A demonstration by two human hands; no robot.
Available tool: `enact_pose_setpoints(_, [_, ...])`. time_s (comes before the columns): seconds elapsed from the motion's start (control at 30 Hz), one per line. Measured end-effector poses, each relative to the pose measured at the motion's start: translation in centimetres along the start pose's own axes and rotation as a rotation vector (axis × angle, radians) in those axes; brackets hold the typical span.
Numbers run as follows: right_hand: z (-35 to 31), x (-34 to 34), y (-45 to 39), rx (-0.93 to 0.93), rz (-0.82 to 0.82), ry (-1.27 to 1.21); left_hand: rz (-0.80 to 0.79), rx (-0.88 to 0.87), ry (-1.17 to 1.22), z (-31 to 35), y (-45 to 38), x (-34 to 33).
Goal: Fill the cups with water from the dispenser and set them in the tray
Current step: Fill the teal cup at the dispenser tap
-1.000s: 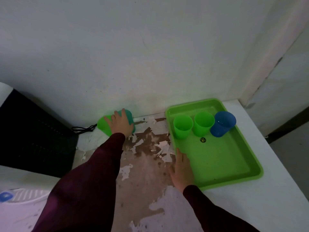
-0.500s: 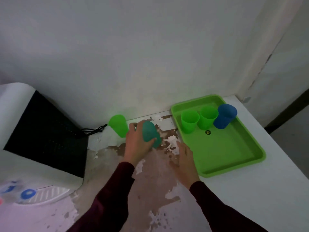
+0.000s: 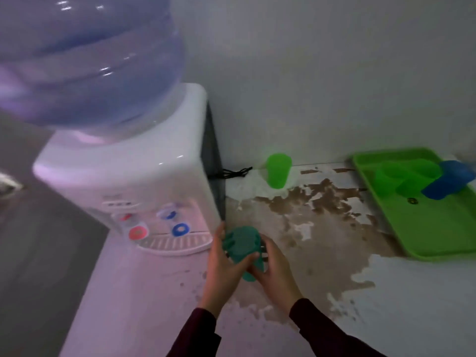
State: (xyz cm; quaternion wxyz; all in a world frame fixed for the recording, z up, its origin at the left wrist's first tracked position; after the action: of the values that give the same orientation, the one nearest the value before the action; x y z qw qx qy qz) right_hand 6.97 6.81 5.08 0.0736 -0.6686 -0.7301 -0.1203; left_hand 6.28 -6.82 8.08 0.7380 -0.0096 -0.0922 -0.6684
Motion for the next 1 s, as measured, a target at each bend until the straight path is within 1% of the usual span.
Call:
enact_pose_setpoints(0.07, [-1.0, -4.6, -0.4, 0.006, -0.074, 0.006, 0.069, 0.077, 0.083, -1.6, 0.5, 4.5])
enact_pose_setpoints(0.2, [-2.5, -10.1, -2.0, -0.004, -0.169, 0.020, 0.190, 0.195, 0.146, -2.9, -0.1, 9.7])
enact_pose_setpoints(0.3, [-3.7, -12.6, -3.3, 0.001, -0.186, 0.015, 0.180, 0.230, 0.166, -3.0, -1.4, 11.9])
enact_pose_setpoints(0.5, [-4.9, -13.2, -5.1, -0.019, -0.111, -0.006, 0.142, 0.107, 0.082, -1.7, -4.2, 12.5])
enact_pose_setpoints(0.73, [-5.0, -13.0, -4.8, -0.004, -0.055, -0.016, 0.113, 0.006, 0.048, -1.5, -4.3, 12.4])
enact_pose_setpoints(0.87, [-5.5, -13.0, -4.8, 0.020, -0.030, 0.032, 0.085, -0.062, 0.032, -1.3, -4.3, 12.6])
enact_pose_setpoints(1.0, [-6.1, -12.8, -4.7, 0.052, -0.039, 0.120, 0.045, -0.064, 0.049, -1.5, -4.3, 12.6])
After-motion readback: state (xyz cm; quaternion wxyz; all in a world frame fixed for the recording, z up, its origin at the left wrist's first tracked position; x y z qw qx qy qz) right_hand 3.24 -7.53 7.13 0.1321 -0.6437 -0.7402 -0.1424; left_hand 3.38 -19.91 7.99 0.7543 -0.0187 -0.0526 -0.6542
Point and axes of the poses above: each hand's wrist, its own y-axis away from the middle knuckle, its own x-axis out of the back of the hand, z = x × y, the point moved 1 cm from there along -y, towards the middle knuckle, and after that the axes turned 6 degrees about y, right-handed, at the moved point
